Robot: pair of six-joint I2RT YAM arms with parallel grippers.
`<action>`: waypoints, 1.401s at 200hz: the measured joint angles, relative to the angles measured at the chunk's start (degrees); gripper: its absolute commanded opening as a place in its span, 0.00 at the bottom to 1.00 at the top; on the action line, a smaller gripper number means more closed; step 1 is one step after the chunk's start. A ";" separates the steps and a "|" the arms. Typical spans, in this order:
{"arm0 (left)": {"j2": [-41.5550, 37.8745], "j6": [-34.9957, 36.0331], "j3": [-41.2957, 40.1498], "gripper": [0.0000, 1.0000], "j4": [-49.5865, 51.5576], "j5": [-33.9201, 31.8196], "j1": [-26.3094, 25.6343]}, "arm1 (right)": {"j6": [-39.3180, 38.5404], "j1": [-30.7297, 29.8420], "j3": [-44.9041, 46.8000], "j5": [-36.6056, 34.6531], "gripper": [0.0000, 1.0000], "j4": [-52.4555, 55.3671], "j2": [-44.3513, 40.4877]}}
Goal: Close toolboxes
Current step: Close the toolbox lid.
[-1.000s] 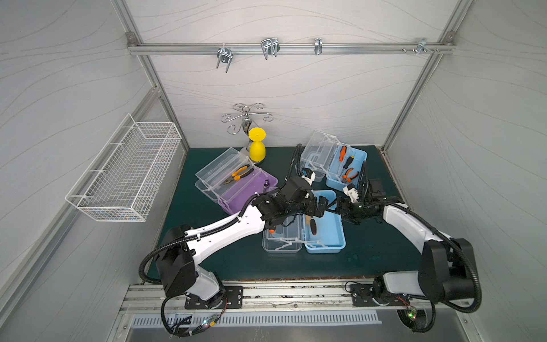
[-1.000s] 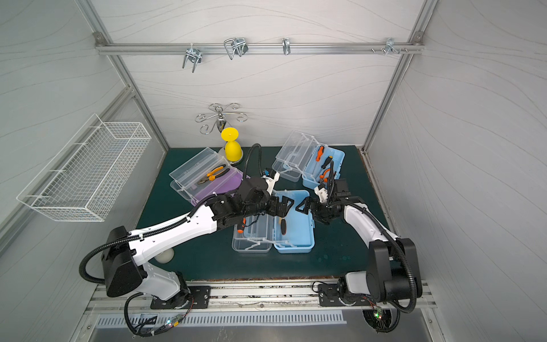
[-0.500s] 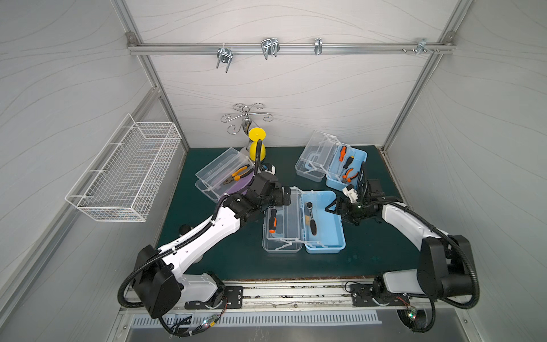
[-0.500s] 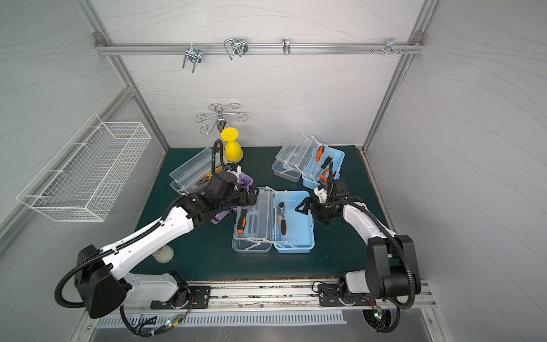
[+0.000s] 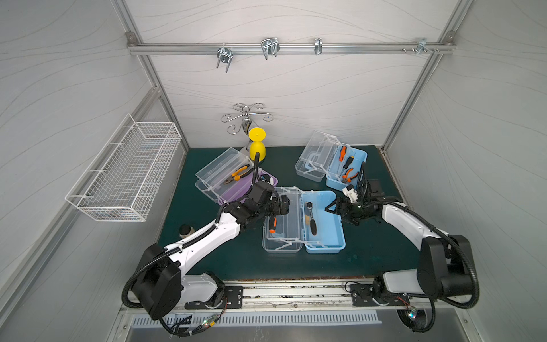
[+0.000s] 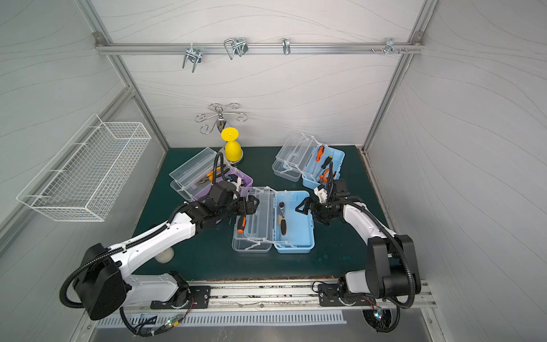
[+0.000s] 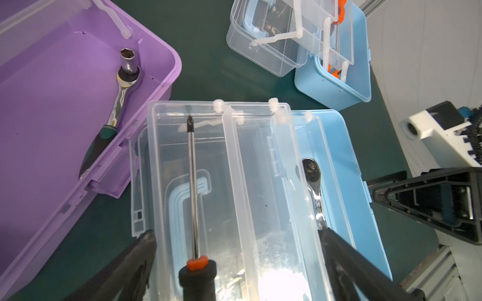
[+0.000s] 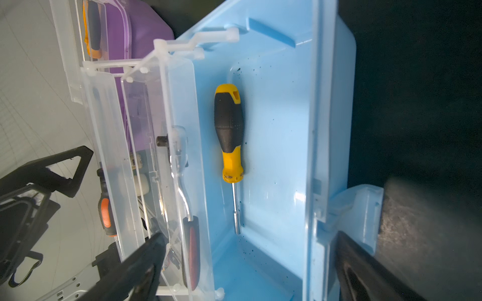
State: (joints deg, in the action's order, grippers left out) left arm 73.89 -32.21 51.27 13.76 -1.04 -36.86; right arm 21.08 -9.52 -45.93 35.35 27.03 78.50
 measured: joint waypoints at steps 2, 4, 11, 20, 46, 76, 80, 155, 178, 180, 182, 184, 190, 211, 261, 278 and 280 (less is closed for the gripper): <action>0.09 0.00 0.00 0.99 -0.13 0.07 0.00 | 0.02 0.00 0.00 0.02 0.99 -0.02 0.02; 0.17 0.00 0.00 0.99 -0.28 0.13 0.00 | 0.02 0.00 0.00 0.04 0.99 -0.04 0.09; 0.48 0.00 0.00 0.99 -0.68 0.37 0.00 | 0.02 0.00 0.00 0.07 0.99 -0.04 0.22; 0.81 0.00 0.00 0.99 -0.92 0.55 0.00 | 0.02 0.00 0.02 0.09 0.99 -0.07 0.33; 1.18 0.02 -0.02 0.99 -1.20 0.46 0.00 | 0.04 0.00 0.07 0.11 0.99 -0.15 0.42; 0.81 0.50 -0.02 0.99 -0.87 -1.14 -0.04 | 0.04 0.00 0.09 0.09 0.99 -0.28 0.42; 0.50 0.63 -0.02 0.99 -0.59 -1.60 -0.04 | 0.04 0.00 0.09 0.09 0.99 -0.28 0.42; -3.52 2.19 -1.75 0.99 1.20 -5.60 0.00 | 0.04 0.00 0.09 0.09 0.99 -0.48 0.59; -2.54 2.14 -4.42 0.99 -0.07 -4.76 0.00 | 0.04 0.00 0.09 0.11 0.99 -0.50 0.63; -2.43 2.12 -4.90 0.99 -0.39 -4.55 0.00 | 0.04 0.00 0.09 0.13 0.99 -0.50 0.63; -2.36 2.12 -5.11 0.99 -0.52 -4.48 0.00 | 0.04 0.00 0.09 0.13 0.99 -0.50 0.63; -2.32 2.12 -5.49 0.99 -0.79 -4.35 0.00 | 0.04 0.00 0.09 0.13 0.99 -0.50 0.63; -2.19 2.08 -6.51 0.99 -1.31 -4.09 0.00 | 0.04 0.00 0.09 0.15 0.99 -0.50 0.63; -2.19 2.03 -9.94 0.99 -4.04 -2.54 0.00 | 0.04 0.00 0.09 0.33 0.99 -0.57 0.63; -3.63 1.77 -13.29 0.99 -13.20 2.25 -0.81 | 0.09 0.00 0.09 0.87 0.99 -1.11 1.09; -3.67 1.77 -13.27 0.99 -14.82 2.08 -2.19 | 0.11 0.00 0.09 0.98 0.99 -1.31 1.27; -3.67 1.77 -13.27 0.99 -14.82 2.03 -2.29 | 0.11 0.00 0.09 0.96 0.99 -1.38 1.27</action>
State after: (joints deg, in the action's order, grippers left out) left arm 70.22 -30.44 38.00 -1.06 0.99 -39.16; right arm 21.19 -9.52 -45.84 36.32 25.65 79.77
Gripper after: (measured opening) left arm 0.994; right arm 0.993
